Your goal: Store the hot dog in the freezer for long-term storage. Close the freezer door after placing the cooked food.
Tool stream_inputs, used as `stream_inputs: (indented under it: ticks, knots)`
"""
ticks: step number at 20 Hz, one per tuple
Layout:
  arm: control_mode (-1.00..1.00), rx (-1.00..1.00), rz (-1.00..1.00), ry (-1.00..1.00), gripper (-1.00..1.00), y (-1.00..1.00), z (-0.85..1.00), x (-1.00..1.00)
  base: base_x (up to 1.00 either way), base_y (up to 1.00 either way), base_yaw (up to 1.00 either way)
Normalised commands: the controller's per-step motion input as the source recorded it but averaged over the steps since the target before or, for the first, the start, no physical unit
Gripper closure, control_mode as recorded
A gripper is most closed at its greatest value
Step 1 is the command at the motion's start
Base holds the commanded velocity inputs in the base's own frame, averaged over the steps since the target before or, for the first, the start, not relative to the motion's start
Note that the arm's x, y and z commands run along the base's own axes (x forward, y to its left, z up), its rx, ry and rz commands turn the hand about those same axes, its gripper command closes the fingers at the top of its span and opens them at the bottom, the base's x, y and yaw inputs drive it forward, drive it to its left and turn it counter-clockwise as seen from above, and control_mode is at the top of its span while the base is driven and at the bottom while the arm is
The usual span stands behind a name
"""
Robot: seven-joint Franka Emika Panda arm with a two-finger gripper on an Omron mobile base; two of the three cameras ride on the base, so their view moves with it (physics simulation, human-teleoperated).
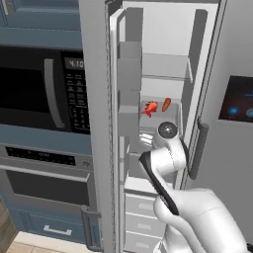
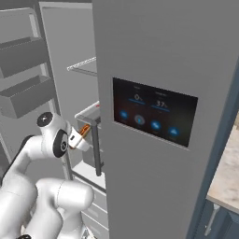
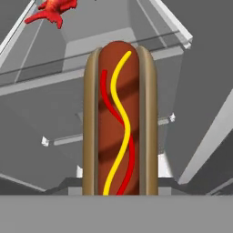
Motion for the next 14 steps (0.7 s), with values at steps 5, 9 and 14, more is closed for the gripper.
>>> stream_inputs:
  ticks: [5,9,14]
  knots:
    - [-1.00,-0.04,0.00,-0.01,1.00,0.00,0.17,0.36,0.00,0.00,0.00]
    - [-1.00,0.00,0.00,0.09,1.00,0.00,0.23,0.40,0.00,0.00,0.00]
    - [-1.00,-0.01,0.00,-0.03,1.00,0.00,0.02,0.28,0.00,0.00,0.00]
